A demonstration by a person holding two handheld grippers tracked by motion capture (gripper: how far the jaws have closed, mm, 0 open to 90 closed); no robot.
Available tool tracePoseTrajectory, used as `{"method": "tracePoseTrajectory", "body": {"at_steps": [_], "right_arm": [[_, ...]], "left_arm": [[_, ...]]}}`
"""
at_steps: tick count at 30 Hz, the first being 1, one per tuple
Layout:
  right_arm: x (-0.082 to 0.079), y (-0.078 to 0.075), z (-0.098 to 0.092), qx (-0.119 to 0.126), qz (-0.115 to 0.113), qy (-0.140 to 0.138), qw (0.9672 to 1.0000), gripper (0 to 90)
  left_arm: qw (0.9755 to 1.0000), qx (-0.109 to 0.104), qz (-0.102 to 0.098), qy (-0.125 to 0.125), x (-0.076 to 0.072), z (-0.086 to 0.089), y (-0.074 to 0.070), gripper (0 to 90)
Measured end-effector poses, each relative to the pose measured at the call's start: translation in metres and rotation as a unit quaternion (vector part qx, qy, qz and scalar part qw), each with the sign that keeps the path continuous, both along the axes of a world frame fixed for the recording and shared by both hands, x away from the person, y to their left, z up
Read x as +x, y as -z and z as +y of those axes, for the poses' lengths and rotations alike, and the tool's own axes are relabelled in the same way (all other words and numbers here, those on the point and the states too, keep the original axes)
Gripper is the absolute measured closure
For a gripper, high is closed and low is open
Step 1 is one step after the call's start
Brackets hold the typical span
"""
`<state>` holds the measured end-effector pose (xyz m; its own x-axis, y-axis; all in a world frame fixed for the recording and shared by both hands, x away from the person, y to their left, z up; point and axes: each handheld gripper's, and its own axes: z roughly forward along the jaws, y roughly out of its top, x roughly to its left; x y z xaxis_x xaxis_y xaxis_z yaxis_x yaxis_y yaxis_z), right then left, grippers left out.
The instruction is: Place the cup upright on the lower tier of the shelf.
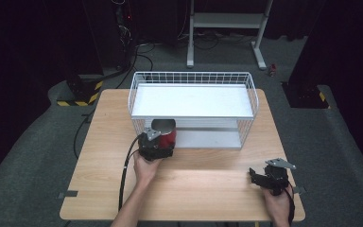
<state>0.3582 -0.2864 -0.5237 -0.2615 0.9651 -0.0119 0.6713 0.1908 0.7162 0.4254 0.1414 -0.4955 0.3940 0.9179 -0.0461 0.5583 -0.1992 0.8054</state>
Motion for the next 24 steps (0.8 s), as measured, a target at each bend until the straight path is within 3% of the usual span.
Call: {"method": "tracePoseTrajectory", "body": {"at_steps": [4, 16, 24], "right_arm": [[0.0000, 0.0000, 0.0000, 0.000, 0.000, 0.000, 1.0000, 19.0], [0.0000, 0.0000, 0.0000, 0.000, 0.000, 0.000, 1.0000, 19.0], [0.0000, 0.0000, 0.0000, 0.000, 0.000, 0.000, 1.0000, 19.0]], "left_arm": [[1.0000, 0.000, 0.004, -0.001, -0.0001, -0.0017, 0.0019, 17.7], [0.9999, 0.007, 0.006, -0.014, 0.0034, -0.0064, 0.0005, 17.8], [0.9997, 0.004, -0.004, -0.024, 0.0077, -0.0075, 0.0027, 17.9]]}}
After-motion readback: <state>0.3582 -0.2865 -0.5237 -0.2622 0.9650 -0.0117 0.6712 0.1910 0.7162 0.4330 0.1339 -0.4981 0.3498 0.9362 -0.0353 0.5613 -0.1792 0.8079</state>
